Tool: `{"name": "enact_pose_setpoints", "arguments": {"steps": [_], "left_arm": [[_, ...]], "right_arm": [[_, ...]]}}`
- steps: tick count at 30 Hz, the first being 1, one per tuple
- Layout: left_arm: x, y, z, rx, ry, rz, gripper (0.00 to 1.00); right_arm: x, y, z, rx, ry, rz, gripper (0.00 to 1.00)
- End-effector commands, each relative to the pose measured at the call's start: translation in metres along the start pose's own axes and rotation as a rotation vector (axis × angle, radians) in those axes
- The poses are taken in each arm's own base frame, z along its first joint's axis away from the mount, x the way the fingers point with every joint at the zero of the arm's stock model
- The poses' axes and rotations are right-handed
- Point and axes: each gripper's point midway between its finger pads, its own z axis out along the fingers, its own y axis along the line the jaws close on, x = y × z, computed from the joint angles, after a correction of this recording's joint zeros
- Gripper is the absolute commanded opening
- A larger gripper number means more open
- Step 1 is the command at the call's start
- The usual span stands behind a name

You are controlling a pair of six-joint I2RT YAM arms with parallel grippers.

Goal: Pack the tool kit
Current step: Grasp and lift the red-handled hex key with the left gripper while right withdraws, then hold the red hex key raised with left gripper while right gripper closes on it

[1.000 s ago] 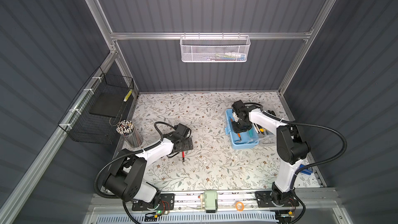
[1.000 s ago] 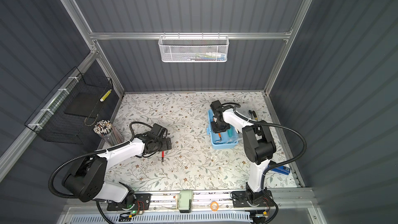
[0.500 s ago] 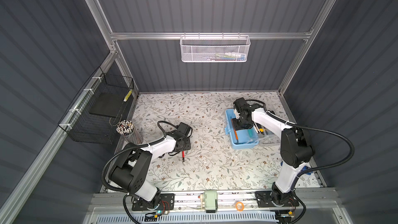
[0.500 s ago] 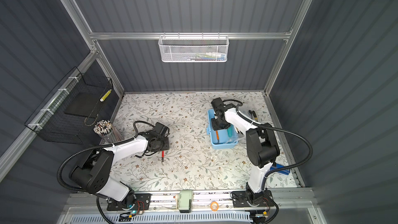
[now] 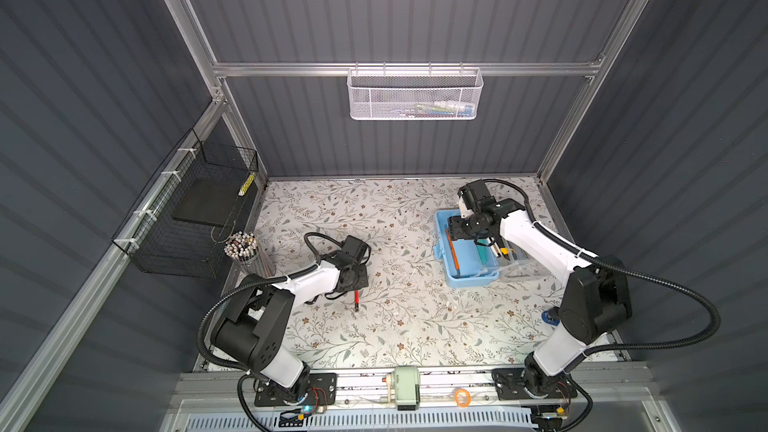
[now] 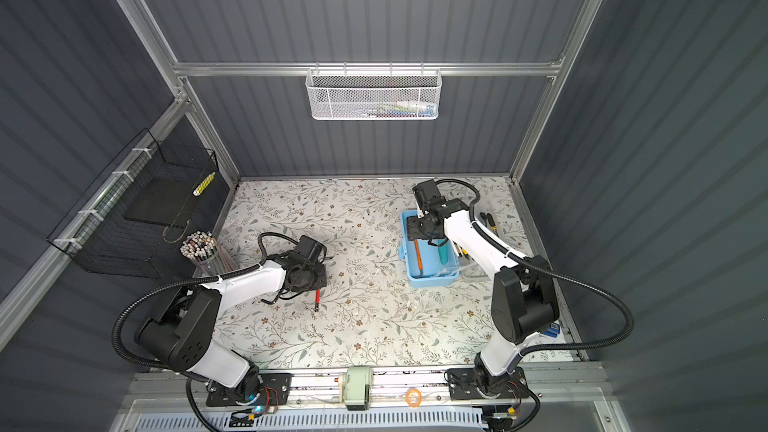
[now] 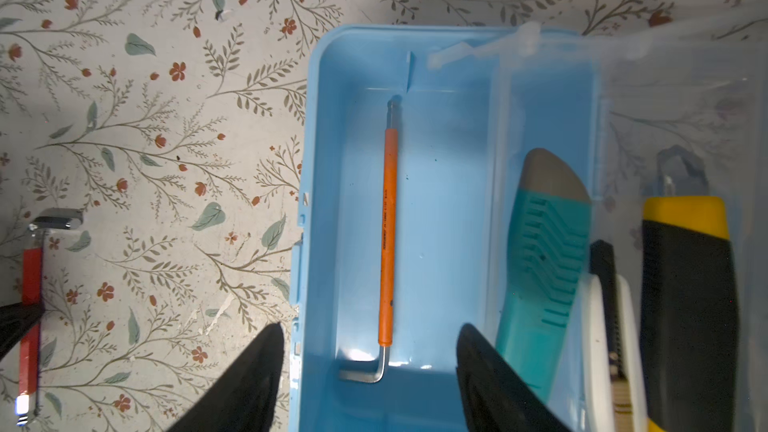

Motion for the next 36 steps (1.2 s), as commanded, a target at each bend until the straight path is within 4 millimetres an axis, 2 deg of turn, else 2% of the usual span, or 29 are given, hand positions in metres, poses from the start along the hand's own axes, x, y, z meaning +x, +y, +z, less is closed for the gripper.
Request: {"name": "enact_pose_setpoints", "arguments": {"steps": [1,8,14,18,22,27,31,36], "left_arm": [[0.008,-0.003,0.000,0.030,0.035,0.017,0.07],[-0.017,-0.034,-0.021,0.108,-0.047,0.039,0.06],[-0.034,-0.076,-0.034,0.175,-0.100,0.091,0.06],[-0.044,-0.111,-0.041,0.268,-0.134,0.113,0.06],[-0.051,-0.136,-0.050,0.356,-0.157,0.113,0.06],[-0.058,-0.154,-0.054,0.427,-0.170,0.104,0.06],[-0.059,-0.169,-0.056,0.487,-0.161,0.103,0.06],[-0.059,-0.179,-0.057,0.534,-0.156,0.093,0.06]], "right_arm": [[0.001,0.009,-0.001,-0.063,-0.012,0.038,0.70],[0.002,0.042,0.002,-0.208,-0.026,0.058,0.70],[0.006,0.076,0.009,-0.315,0.013,0.068,0.70],[0.008,0.095,0.015,-0.357,0.024,0.084,0.69],[0.009,0.106,0.020,-0.391,0.034,0.108,0.67],[0.006,0.121,0.020,-0.444,0.015,0.125,0.65],[0.006,0.125,0.023,-0.456,0.021,0.139,0.61],[0.008,0.124,0.028,-0.444,0.029,0.144,0.59]]}}
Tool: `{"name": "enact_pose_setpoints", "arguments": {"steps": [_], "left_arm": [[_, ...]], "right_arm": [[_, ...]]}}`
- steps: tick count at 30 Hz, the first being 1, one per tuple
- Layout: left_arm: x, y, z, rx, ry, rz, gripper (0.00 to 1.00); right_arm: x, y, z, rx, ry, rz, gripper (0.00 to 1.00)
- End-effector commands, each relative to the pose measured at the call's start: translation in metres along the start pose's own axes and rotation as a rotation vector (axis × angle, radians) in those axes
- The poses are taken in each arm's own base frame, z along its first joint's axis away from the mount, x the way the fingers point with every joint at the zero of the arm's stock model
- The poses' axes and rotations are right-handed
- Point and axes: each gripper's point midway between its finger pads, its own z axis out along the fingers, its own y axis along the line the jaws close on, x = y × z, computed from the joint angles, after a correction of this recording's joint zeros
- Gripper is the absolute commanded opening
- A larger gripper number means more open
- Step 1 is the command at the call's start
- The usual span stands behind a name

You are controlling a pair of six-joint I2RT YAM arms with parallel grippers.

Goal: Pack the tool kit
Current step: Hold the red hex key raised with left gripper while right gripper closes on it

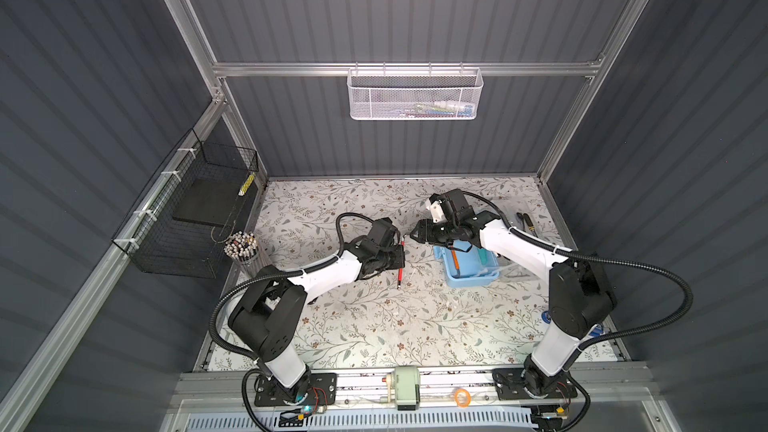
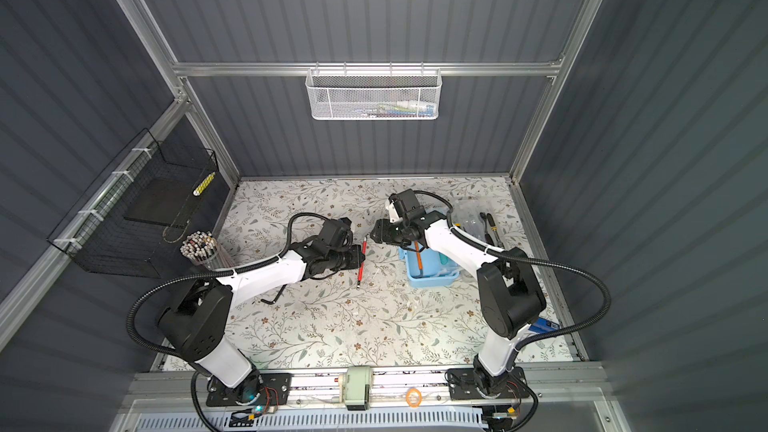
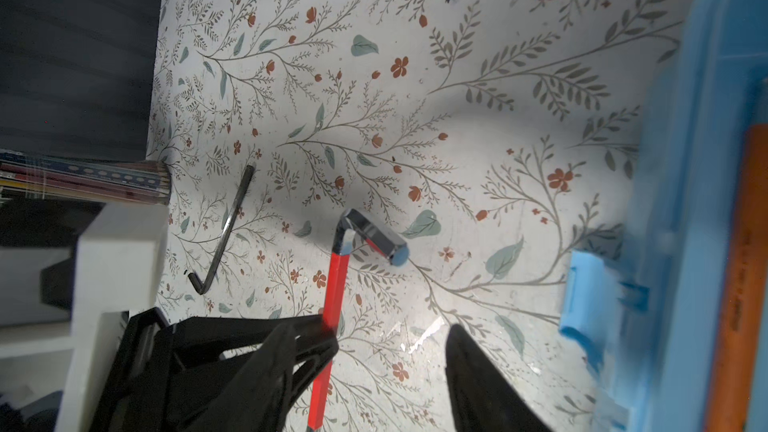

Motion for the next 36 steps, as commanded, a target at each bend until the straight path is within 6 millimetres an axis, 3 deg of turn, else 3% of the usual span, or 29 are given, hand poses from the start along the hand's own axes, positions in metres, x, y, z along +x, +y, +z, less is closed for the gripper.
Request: {"name": "enact_pose_setpoints", "arguments": {"steps": [1,10,21,36], "left_arm": [[-0.018,-0.029,-0.005,0.103,-0.045,-0.009,0.07],[-0.016,-0.038,-0.010,0.164,-0.058,0.002,0.07],[-0.008,-0.044,-0.014,0.215,-0.053,0.019,0.07],[-0.007,-0.054,-0.022,0.272,-0.066,0.051,0.07]], "right_arm": [[0.003,-0.002,0.008,0.000,0.013,0.016,0.59],[-0.002,-0.010,0.009,0.026,0.002,0.020,0.58],[-0.007,-0.004,0.007,-0.002,-0.010,0.022,0.53],[-0.014,-0.005,0.007,-0.014,-0.019,0.025,0.32]]}}
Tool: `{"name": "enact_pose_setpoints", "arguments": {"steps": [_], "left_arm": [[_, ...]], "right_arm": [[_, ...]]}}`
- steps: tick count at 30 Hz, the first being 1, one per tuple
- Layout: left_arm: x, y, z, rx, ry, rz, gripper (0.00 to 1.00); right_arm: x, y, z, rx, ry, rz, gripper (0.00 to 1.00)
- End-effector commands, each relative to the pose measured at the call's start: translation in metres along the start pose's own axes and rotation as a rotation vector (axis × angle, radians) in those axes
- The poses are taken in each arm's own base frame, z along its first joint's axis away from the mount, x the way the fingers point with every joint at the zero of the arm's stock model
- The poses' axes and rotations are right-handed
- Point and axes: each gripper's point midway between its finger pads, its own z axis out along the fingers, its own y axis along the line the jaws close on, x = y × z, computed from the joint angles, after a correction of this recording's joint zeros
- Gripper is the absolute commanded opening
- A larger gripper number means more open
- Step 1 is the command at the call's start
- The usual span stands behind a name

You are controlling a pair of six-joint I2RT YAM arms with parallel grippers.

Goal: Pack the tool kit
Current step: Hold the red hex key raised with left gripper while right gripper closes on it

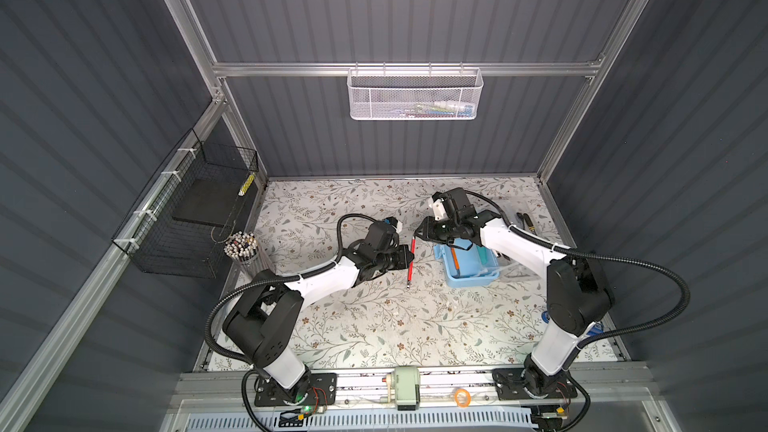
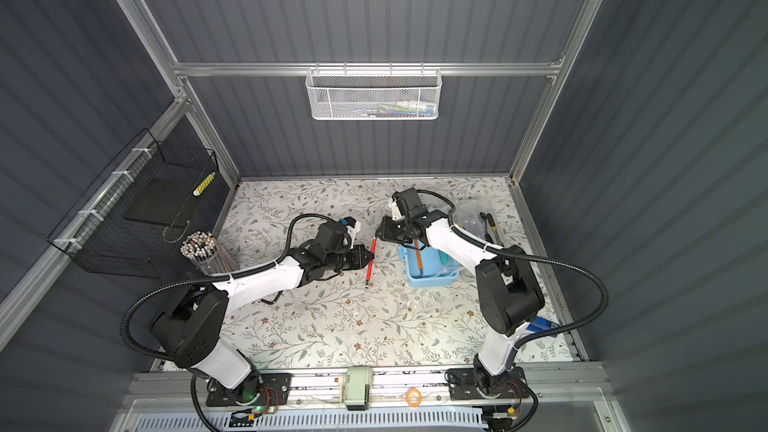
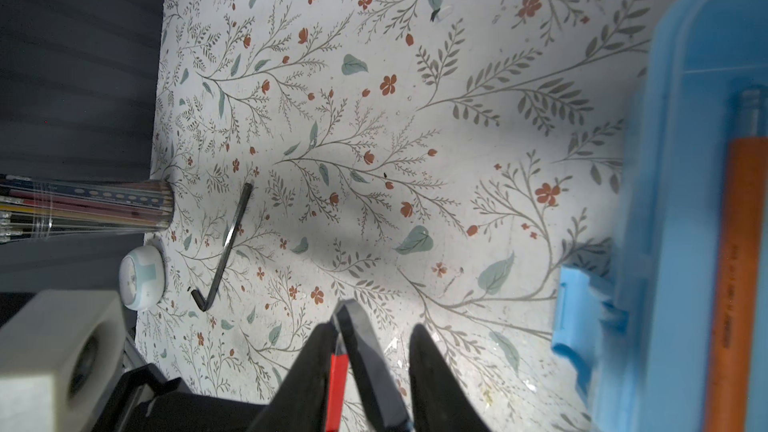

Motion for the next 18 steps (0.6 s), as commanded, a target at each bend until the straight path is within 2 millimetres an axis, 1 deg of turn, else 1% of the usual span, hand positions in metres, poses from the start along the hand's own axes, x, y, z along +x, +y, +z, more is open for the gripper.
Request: {"name": "enact_pose_setpoints", "arguments": {"steps": [1,5,6,7,13,16,17,18], "left_arm": [[-0.0067,-0.0188,-0.0082,0.072,-0.030,0.036,0.07],[-0.0056,-0.0179,-0.0079,0.068,-0.029,0.034,0.07],[-0.0050,-0.0179,-0.0078,0.069,-0.027,0.033,0.07],[-0.0047,-0.0177,-0.0074,0.069,-0.025,0.032,0.07],[-0.0031,-0.0174,-0.0043,0.071,-0.014,0.027,0.08],[-0.0018,-0.0169,-0.0018,0.069,0.001,0.020,0.12],[-0.0009,-0.0160,-0.0011,0.065,0.005,0.018,0.16],[-0.0001,-0.0147,-0.0007,0.060,0.008,0.015,0.21]], "right_arm": [[-0.0052,0.0039,0.0037,-0.013,-0.001,-0.005,0.31],[-0.0070,0.0047,0.0029,-0.015,-0.007,-0.009,0.25],[-0.0067,0.0045,0.0029,-0.015,-0.006,-0.009,0.23],[-0.0038,0.0096,0.0026,-0.046,0.012,-0.012,0.21],[-0.0023,0.0112,0.0007,-0.055,0.017,-0.015,0.09],[-0.0025,0.0127,-0.0006,-0.064,0.017,-0.019,0.05],[-0.0022,0.0130,-0.0007,-0.065,0.019,-0.020,0.03],[-0.0025,0.0130,-0.0016,-0.066,0.018,-0.020,0.02]]}}
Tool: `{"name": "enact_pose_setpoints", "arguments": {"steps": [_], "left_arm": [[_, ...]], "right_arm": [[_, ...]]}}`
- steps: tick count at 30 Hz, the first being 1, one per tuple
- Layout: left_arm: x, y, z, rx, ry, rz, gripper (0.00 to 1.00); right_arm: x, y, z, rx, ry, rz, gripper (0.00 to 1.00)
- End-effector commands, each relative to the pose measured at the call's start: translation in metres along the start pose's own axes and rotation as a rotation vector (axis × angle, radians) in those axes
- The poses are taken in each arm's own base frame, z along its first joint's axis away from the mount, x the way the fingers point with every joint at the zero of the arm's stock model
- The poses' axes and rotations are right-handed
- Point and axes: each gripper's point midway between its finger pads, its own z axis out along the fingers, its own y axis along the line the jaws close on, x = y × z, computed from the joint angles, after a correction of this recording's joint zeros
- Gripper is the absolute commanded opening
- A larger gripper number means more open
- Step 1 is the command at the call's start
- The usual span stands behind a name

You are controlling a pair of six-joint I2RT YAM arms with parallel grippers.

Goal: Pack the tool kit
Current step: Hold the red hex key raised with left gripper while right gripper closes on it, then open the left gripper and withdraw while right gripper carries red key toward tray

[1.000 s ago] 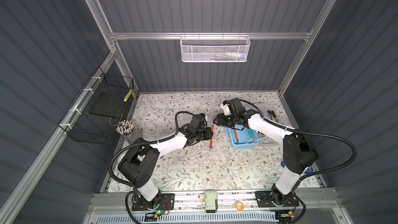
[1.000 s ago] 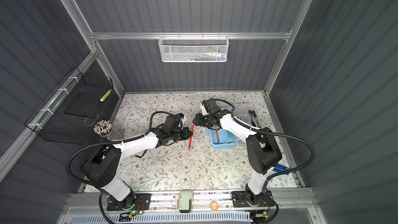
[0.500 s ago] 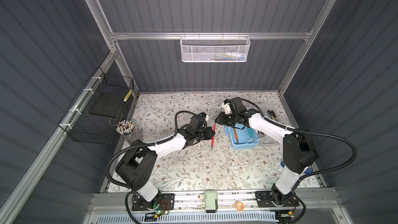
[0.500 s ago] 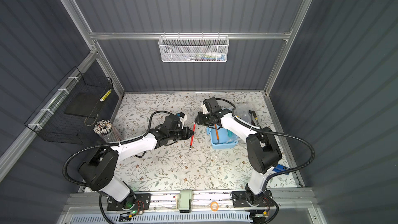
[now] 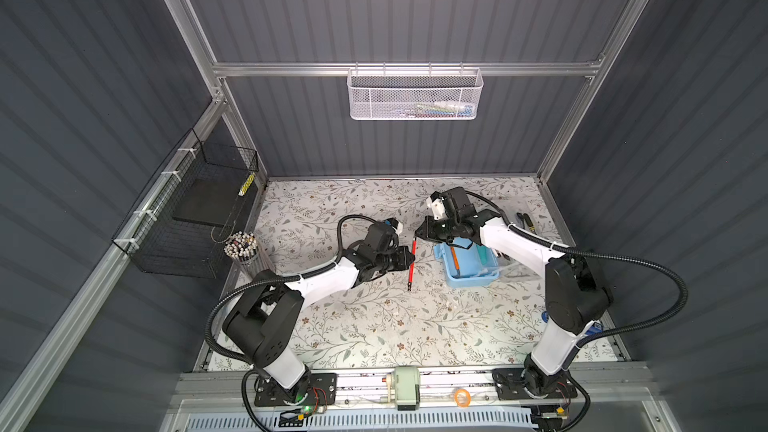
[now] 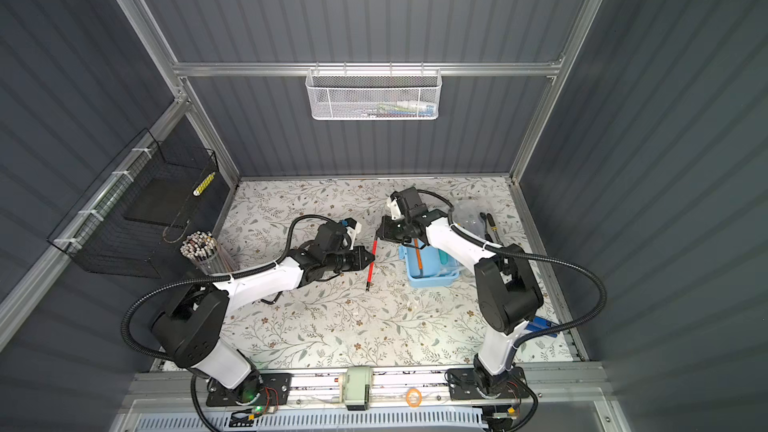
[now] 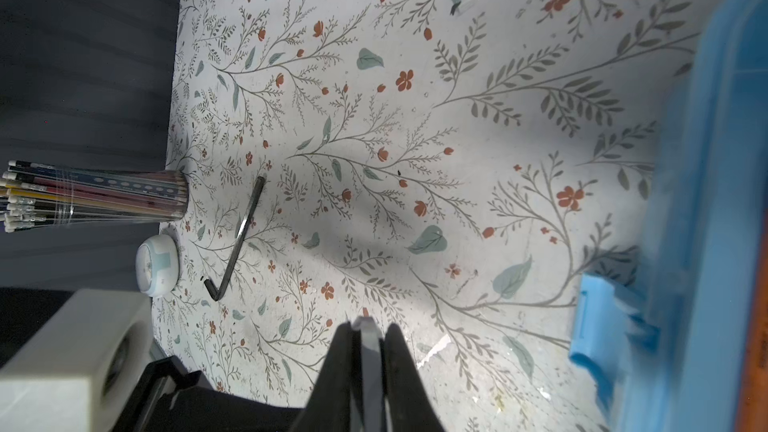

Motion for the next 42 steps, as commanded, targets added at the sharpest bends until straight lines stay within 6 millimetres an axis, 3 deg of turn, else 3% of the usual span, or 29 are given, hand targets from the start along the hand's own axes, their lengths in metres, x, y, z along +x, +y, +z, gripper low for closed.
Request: {"name": "enact_pose_setpoints", "arguments": {"steps": [1,6,11,16,26,33,37,42], "left_arm": [[-0.005,-0.012,-0.001,0.034,-0.007,0.012,0.26],[-0.005,0.001,-0.009,-0.047,-0.023,0.015,0.65],[-0.010,0.018,-0.027,-0.158,-0.068,0.042,0.76],[-0.012,0.033,-0.046,-0.244,-0.098,0.061,0.79],[-0.014,0.087,-0.089,-0.420,-0.122,0.020,0.79],[-0.008,0.120,-0.112,-0.578,-0.101,0.012,0.79],[-0.005,0.137,-0.120,-0.676,-0.072,0.006,0.79],[0.001,0.160,-0.128,-0.766,-0.028,-0.012,0.79]], "right_arm": [[-0.004,0.008,-0.004,-0.024,-0.003,-0.020,0.02],[-0.006,0.007,-0.015,0.002,-0.018,-0.040,0.00],[-0.007,0.009,-0.032,0.013,-0.030,-0.060,0.00],[-0.010,0.005,-0.052,0.073,-0.061,-0.083,0.00],[-0.027,0.003,-0.112,0.156,-0.132,-0.152,0.00],[-0.037,-0.016,-0.144,0.249,-0.151,-0.183,0.00],[-0.044,-0.030,-0.152,0.293,-0.158,-0.198,0.00],[-0.051,-0.057,-0.145,0.378,-0.114,-0.214,0.00]]}}
